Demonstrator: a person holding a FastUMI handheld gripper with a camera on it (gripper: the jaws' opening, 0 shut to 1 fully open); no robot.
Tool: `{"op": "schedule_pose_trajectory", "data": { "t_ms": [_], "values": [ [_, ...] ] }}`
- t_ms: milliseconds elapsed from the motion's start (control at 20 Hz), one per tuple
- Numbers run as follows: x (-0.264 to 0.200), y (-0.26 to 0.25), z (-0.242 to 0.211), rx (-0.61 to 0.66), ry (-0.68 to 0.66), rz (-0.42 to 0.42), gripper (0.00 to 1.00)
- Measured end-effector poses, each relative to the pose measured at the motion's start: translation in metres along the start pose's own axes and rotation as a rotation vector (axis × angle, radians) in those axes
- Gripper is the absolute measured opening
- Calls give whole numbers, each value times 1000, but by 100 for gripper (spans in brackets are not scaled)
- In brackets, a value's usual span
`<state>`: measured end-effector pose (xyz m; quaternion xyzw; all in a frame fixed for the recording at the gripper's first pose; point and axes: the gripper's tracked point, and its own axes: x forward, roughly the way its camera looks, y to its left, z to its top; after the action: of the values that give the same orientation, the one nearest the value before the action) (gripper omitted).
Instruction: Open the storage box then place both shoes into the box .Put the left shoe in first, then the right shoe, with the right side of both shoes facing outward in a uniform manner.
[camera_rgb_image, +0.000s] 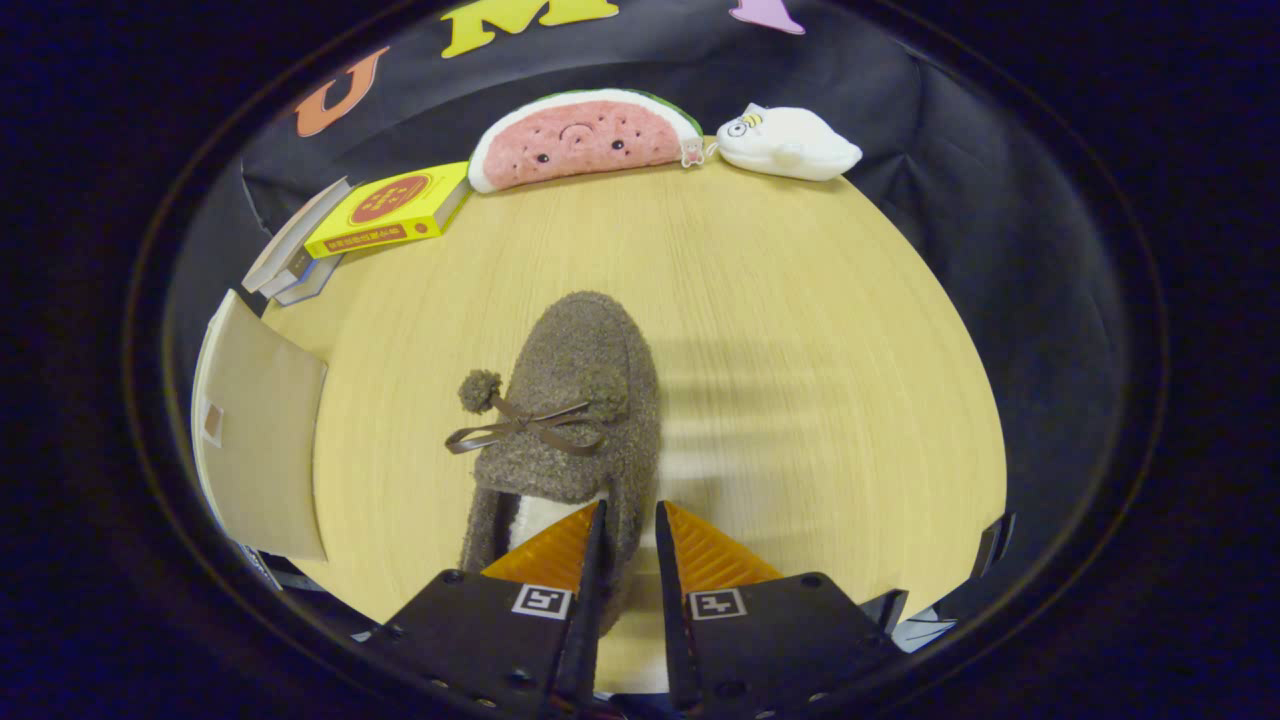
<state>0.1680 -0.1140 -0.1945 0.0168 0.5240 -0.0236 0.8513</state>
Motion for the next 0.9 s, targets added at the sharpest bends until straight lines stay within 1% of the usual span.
{"op": "schedule_pose_trajectory", "data": {
  "t_ms": [50,150,350,550,700,900],
  "values": [
    [-9,-2,1,0,-1,-11,19],
    [-7,-4,2,8,1,-25,1],
    [-22,-7,-3,57,-9,-39,1],
    [-58,1,-2,88,-63,-19,1],
    [-92,15,0,107,-104,-1,1],
    [-136,49,7,110,-178,38,0]
  ]
}}
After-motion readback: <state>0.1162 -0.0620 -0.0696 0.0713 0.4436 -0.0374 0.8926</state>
